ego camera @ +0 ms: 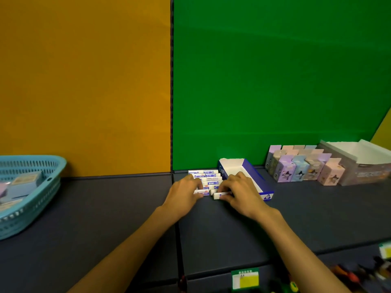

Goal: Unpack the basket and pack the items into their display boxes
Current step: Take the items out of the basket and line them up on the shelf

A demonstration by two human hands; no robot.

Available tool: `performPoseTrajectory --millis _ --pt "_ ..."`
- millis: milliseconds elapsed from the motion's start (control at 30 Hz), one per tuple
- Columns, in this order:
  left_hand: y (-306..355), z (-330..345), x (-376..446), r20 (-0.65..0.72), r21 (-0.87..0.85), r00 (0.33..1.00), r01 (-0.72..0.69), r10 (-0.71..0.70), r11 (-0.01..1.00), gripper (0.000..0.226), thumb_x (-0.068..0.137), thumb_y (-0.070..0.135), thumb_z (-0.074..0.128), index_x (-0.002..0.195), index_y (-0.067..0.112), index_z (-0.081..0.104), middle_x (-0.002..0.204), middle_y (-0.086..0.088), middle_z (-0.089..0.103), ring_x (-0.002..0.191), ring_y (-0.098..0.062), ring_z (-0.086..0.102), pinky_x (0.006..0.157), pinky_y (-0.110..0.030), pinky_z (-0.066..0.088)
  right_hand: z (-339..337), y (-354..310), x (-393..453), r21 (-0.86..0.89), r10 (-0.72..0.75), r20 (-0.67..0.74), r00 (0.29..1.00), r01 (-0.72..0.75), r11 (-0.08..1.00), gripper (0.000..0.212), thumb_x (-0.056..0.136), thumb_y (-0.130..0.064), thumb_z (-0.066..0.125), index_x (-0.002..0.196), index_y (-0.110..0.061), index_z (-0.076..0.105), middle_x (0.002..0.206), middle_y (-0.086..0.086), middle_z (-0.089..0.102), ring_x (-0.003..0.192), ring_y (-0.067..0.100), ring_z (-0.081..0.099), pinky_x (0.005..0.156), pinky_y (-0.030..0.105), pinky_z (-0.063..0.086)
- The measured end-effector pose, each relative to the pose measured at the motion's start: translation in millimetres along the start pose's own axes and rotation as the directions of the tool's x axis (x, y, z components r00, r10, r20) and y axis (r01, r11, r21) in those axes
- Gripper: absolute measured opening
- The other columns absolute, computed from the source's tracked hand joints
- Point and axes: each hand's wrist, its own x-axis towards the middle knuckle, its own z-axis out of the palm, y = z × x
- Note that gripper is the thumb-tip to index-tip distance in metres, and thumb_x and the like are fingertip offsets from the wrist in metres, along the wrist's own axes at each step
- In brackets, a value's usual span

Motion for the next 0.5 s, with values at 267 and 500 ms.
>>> performPoseTrajectory --millis 267,500 --pt "11 -4 -10 -0.042 0.029 0.997 0.064 -0.063 0.998 0.027 0.092 0.045 0.064 0.113 0.029 0.058 0.114 0.004 0.055 0.097 -0.018 0.059 0.077 -0.032 0.045 7 8 4 -0.026 -0.074 -0.015 0.997 0.073 0.997 0.02 0.092 -0.038 0.065 0.11 -0.032 0.069 0.111 -0.006 0.065 0.108 0.02 0.046 0.089 0.033 0.034" --pt "5 -34 -51 -0.193 0.048 0.97 0.163 -0.151 0.985 0.026 0.097 0.044 0.056 0.117 0.03 0.063 0.111 0.006 0.058 0.102 -0.017 0.059 0.078 -0.031 0.044 6 1 1 0.103 -0.102 -0.078 0.992 0.11 0.989 0.018 0.091 -0.04 0.064 0.106 -0.032 0.068 0.107 -0.008 0.065 0.106 0.018 0.046 0.087 0.032 0.034"
